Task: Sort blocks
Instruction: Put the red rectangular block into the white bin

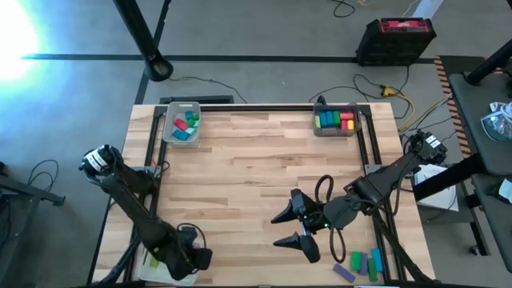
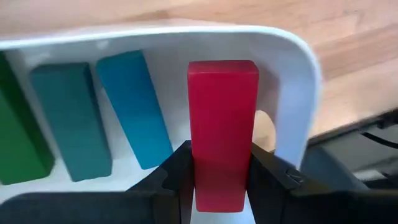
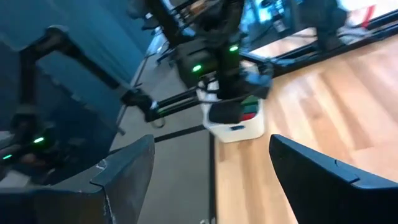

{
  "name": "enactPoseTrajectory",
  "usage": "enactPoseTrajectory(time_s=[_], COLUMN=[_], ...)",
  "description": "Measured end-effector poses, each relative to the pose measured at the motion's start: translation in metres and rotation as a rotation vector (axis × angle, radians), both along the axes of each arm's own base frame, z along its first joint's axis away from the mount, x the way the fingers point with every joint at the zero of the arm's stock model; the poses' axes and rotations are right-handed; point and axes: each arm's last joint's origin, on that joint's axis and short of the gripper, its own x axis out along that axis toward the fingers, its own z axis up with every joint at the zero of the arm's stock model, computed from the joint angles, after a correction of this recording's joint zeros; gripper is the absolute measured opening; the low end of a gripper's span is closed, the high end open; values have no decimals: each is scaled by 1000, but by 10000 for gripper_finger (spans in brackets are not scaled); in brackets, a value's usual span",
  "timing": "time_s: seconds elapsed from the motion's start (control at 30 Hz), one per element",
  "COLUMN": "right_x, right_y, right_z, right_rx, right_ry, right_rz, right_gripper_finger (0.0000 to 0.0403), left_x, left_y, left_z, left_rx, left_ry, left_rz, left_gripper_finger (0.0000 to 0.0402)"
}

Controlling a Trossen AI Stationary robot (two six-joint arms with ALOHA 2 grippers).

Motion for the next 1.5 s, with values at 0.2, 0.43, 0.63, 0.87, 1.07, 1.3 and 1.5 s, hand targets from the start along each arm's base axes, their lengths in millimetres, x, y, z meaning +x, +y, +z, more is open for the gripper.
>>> enactPoseTrajectory(time_s=[0.2,0.43,0.63,0.87,1.07,1.3,1.5], right_x=[-6,-10,-14,-17,-20,-37,-75], right_y=[2,9,13,15,14,7,25], right_z=[1,0,-1,-2,-7,-30,-63], right_rx=[1,-9,-15,-10,-40,-141,-211], right_ry=[16,28,41,67,120,397,693], right_rz=[39,66,81,119,125,92,66], right_gripper_finger=[299,300,304,297,308,305,295], left_x=[0,-1,-2,-8,-15,-12,8], left_y=[4,11,14,10,7,-1,-10], left_z=[-14,-24,-27,-25,-6,56,95], left_rx=[-45,-40,-39,-45,11,111,257], left_ry=[0,8,18,71,201,96,-243], left_rz=[10,28,41,4,-24,-64,-110], left_gripper_finger=[93,93,130,173,181,182,182])
